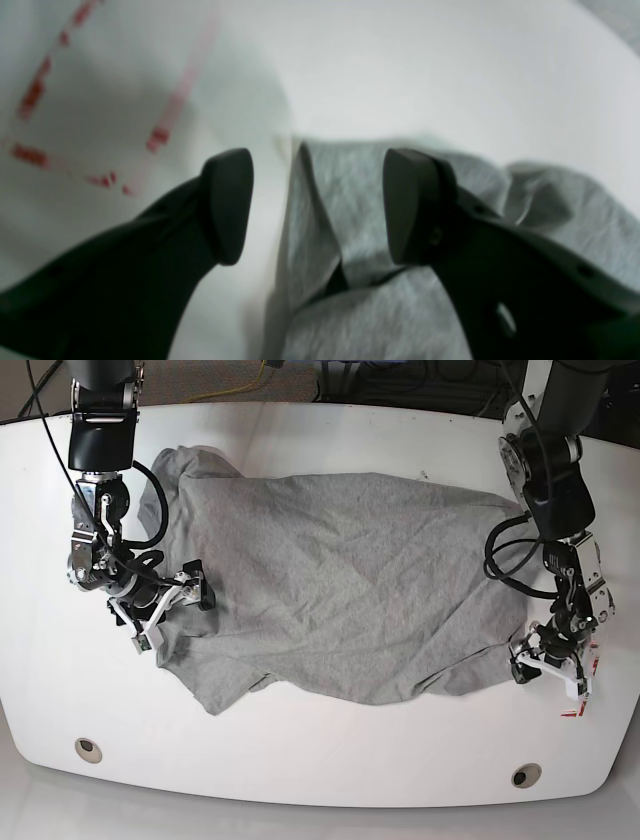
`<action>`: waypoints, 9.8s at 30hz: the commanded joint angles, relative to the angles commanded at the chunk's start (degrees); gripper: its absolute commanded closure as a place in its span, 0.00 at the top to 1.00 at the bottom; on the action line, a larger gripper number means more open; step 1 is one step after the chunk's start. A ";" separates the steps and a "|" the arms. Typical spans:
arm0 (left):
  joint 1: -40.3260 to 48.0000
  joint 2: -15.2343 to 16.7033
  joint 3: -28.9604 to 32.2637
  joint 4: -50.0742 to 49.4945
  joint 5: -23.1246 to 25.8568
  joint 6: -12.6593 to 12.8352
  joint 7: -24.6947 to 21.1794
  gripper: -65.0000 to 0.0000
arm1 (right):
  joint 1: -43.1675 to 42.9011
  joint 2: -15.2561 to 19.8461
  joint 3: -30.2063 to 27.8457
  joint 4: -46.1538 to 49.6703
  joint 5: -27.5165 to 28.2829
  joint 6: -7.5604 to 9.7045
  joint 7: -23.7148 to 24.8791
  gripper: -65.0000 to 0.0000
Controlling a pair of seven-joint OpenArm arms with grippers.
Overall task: Layout the t-shirt on the table in an organized manner, then fold the t-shirt properly
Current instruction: 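Slide the left gripper along the shirt edge toward the red tape mark, then release and regrasp the shirt edge with the left gripper, then lift the shirt with both grippers and pull it toward the robot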
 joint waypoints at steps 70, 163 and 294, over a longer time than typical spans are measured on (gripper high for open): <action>1.05 7.82 7.56 1.14 0.00 -0.09 0.53 0.39 | -0.18 0.00 0.00 -0.09 0.09 0.00 0.00 0.92; 1.49 6.15 9.76 7.03 10.29 1.05 -2.29 0.05 | 0.00 -1.58 0.00 0.26 0.09 0.00 0.00 0.92; 29.63 -2.46 8.79 51.78 18.90 -12.04 11.16 1.00 | -8.26 -1.05 0.18 16.79 -0.35 -0.79 -0.09 0.92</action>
